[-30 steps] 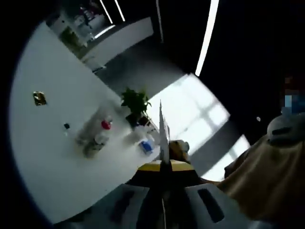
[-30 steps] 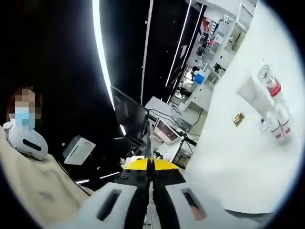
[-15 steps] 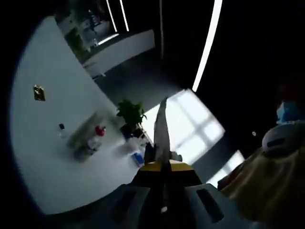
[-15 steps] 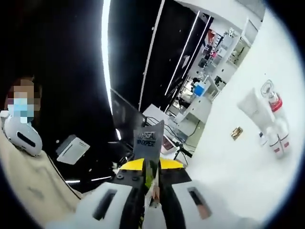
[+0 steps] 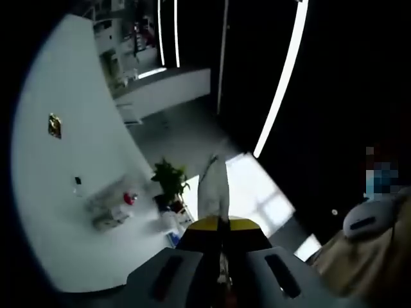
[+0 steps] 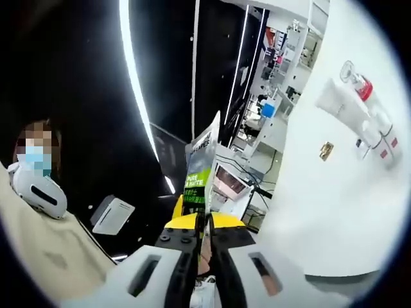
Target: Arrange the skincare products in the storage area until every visible bottle or jar stands upright without overlapping.
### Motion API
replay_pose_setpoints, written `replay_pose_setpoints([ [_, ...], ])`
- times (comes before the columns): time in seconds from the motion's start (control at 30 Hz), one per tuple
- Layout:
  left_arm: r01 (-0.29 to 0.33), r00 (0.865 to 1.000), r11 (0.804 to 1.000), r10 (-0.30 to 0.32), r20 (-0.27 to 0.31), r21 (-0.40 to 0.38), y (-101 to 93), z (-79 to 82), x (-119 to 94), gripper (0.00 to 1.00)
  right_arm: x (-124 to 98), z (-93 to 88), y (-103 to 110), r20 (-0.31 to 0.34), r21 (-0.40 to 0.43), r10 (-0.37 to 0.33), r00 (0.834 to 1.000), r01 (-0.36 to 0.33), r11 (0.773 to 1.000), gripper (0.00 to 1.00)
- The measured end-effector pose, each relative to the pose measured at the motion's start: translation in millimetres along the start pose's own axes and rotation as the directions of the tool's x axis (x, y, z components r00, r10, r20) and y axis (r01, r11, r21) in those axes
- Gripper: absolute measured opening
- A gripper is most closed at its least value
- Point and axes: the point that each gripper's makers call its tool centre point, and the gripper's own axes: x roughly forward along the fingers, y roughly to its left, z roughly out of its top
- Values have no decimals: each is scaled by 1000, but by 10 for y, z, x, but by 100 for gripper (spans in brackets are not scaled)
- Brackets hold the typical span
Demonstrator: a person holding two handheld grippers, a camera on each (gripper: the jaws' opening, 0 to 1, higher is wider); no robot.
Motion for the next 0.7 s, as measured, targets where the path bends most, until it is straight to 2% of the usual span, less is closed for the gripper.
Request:
replay_pose_setpoints([
  [0.03,-6,1000,1000,6,7,-1,25,17,-12,0,-10,21,76,1,-4,45,999,-45,999,3],
  [0.1,-27,1000,1000,27,-2,6,74,8,-29,0,-35,109,156,19,4,89,996,-89,996,1],
  [0.13,-66,997,997,67,-24,37,157,-23,-47,0,-36,96,170,-4,-13,90,996,-90,996,1],
  [0.2,-97,994,995,98,-40,35,227,-46,-53,0,-35,63,139,-28,-33,65,997,-66,997,1],
  [0.37,-126,989,991,128,-71,38,310,-95,-43,0,-64,66,77,-12,6,52,999,-52,999,1],
  [0.47,-154,977,980,170,-131,124,414,-191,-76,5,-72,84,37,-2,16,37,999,-37,999,1],
  [0.5,-149,969,978,174,-176,145,447,-272,-102,7,-80,92,19,-1,15,32,999,-32,999,1],
  [0.57,-178,954,982,190,-230,69,537,-393,-157,12,-94,94,-45,-6,14,6,1000,-6,1000,1],
  [0.6,-194,951,979,201,-237,56,582,-415,-179,13,-100,93,-69,-9,13,-2,1000,2,1000,1],
  [0.7,-198,956,979,205,-208,53,642,-411,-204,12,-116,83,-128,-15,12,-27,1000,28,1000,1],
])
